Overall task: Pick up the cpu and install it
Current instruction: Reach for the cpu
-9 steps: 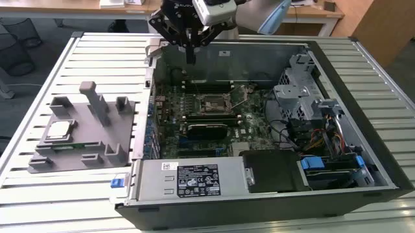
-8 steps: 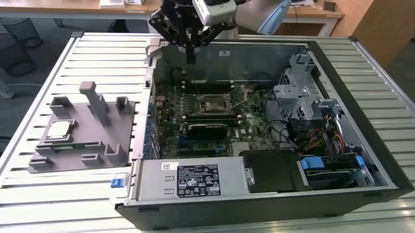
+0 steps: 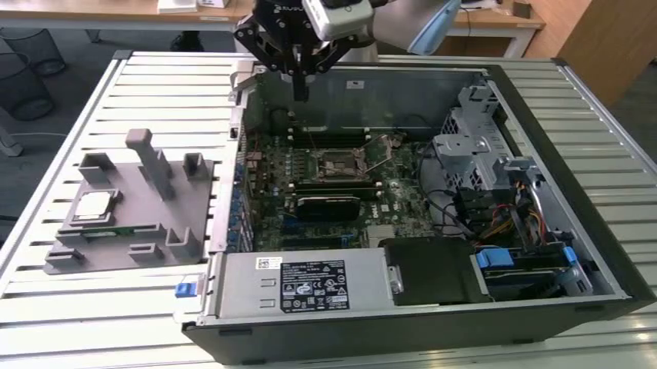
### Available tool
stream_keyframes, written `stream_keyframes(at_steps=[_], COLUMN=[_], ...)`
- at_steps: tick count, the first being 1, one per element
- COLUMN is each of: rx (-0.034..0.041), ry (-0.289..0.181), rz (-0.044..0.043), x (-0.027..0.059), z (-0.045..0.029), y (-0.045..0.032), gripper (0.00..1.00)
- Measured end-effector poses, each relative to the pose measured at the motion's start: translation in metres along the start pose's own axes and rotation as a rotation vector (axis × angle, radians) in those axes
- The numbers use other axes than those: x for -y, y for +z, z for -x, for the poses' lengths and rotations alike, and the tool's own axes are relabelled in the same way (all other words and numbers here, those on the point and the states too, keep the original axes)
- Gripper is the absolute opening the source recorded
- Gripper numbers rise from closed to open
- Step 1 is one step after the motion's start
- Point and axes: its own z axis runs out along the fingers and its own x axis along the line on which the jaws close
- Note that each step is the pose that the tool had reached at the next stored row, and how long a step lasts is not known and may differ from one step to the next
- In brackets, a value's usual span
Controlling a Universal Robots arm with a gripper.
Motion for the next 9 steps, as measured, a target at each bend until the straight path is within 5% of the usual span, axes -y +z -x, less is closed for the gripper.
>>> stream_keyframes(at_steps=[9], rx=[0.0], ry=[0.0], rz=[0.0], x=[0.0001], z=[-0.0049], y=[-0.0001], gripper=[0.11])
